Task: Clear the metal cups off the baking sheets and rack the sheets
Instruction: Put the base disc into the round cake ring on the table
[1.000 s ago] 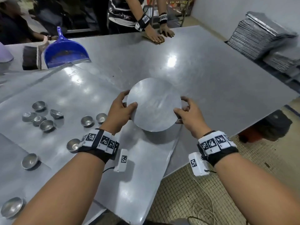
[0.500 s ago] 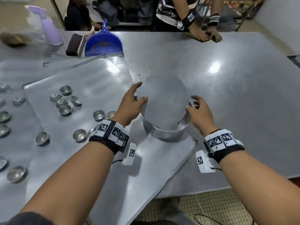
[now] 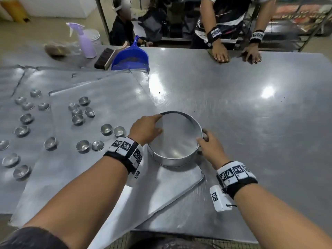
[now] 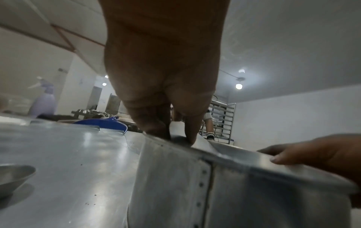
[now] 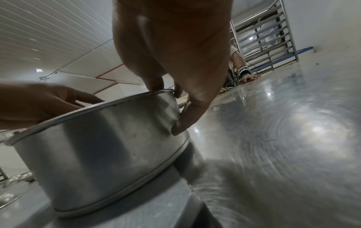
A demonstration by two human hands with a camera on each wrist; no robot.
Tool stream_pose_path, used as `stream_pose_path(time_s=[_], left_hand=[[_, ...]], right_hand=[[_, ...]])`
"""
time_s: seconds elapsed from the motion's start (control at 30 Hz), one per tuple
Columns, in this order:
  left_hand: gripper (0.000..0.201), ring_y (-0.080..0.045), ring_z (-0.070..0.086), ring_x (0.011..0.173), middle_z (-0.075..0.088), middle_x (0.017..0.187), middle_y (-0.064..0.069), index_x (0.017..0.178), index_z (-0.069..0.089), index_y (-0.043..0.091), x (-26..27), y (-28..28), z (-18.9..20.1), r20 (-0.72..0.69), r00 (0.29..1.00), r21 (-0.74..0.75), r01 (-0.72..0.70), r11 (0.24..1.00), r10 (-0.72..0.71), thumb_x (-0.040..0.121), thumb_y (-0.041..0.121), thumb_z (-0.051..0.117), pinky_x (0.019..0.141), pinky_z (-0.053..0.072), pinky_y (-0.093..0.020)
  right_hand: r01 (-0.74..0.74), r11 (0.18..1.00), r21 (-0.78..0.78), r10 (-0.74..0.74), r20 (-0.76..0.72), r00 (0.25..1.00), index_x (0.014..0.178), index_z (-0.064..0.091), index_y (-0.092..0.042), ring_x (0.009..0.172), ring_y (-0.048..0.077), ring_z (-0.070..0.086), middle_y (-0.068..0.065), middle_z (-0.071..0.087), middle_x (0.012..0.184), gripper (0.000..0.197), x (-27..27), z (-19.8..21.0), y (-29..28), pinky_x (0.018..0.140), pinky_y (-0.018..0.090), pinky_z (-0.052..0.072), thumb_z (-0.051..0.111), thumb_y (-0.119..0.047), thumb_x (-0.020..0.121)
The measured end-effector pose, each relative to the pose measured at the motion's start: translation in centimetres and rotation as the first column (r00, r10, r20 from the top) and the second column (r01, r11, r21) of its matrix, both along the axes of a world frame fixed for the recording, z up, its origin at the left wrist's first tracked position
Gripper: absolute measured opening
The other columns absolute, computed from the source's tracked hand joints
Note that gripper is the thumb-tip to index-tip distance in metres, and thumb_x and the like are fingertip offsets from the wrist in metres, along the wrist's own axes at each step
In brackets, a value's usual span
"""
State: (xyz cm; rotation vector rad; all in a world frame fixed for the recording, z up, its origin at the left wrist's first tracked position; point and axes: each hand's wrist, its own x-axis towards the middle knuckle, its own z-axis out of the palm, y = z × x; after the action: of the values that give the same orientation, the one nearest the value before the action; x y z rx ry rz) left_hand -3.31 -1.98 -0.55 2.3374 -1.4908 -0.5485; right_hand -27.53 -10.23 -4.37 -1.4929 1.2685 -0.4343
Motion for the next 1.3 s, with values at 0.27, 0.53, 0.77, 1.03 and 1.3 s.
stream_pose_path(time_s=[0.27, 0.53, 0.77, 1.03, 1.3], left_hand=[[0.067, -0.031, 0.062, 0.106, 0.049, 0.124, -0.012, 0.151, 0.044, 0.029, 0.0, 2.1, -1.0, -0.031, 0.988, -0.076, -0.154, 0.985, 0.152, 0.091, 0.038, 0.071, 0.086, 0.05, -0.036], [0.055, -0.017, 0.073, 0.081, 0.068, 0.115, -0.004, 0.146, 0.052, 0.023, -0.1, 3.9, -2.6, -0.427, 0.869, -0.07, -0.306, 0.95, 0.249, 0.093, 0.024, 0.069, 0.071, 0.057, -0.027], [0.05, -0.01, 0.068, 0.106, 0.065, 0.129, -0.001, 0.144, 0.05, 0.019, -2.6, -1.9, -3.1, -0.581, 0.803, -0.095, -0.229, 0.969, 0.133, 0.097, 0.017, 0.067, 0.068, 0.052, -0.013], [0.052, -0.004, 0.067, 0.11, 0.062, 0.139, -0.001, 0.15, 0.047, 0.026, -6.7, -9.4, -4.6, -0.658, 0.753, -0.133, -0.143, 0.981, 0.02, 0.101, 0.026, 0.065, 0.07, 0.057, -0.021], [0.054, -0.015, 0.06, 0.127, 0.059, 0.131, 0.014, 0.151, 0.046, 0.029, -11.9, -13.8, -4.7, -0.667, 0.743, -0.144, -0.059, 0.988, -0.053, 0.101, 0.032, 0.064, 0.087, 0.053, -0.025]], right_hand=[[-0.027, 0.997, 0.071, 0.022, 0.073, 0.997, 0.129, 0.053, -0.037, 0.094, 0.023, 0.069, 0.002, 0.07, 0.108, 0.042, 0.1, -0.5, -1.6, 0.075, 0.046, 0.062, 0.055, -0.023, 0.09], [-0.017, 0.995, 0.1, 0.005, 0.125, 0.992, 0.127, 0.056, -0.034, 0.079, 0.015, 0.069, -0.003, 0.069, 0.09, 0.035, -0.5, -0.3, -3.8, 0.055, 0.027, 0.056, 0.052, -0.018, 0.096], [0.075, 0.985, 0.156, -0.1, 0.16, 0.982, 0.127, 0.056, -0.031, 0.074, 0.019, 0.069, -0.001, 0.068, 0.093, 0.035, -4.0, -1.0, -8.6, 0.056, 0.032, 0.058, 0.053, -0.013, 0.096], [0.156, 0.968, 0.194, -0.198, 0.224, 0.954, 0.126, 0.055, -0.034, 0.076, 0.02, 0.065, -0.005, 0.069, 0.109, 0.036, -10.0, -2.0, -13.4, 0.052, 0.025, 0.053, 0.055, -0.011, 0.099], [0.252, 0.968, 0.017, -0.251, 0.162, 0.954, 0.133, 0.054, -0.03, 0.097, 0.003, 0.069, -0.008, 0.068, 0.12, 0.034, -16.4, -2.9, -14.7, 0.072, 0.028, 0.056, 0.057, -0.023, 0.1]])
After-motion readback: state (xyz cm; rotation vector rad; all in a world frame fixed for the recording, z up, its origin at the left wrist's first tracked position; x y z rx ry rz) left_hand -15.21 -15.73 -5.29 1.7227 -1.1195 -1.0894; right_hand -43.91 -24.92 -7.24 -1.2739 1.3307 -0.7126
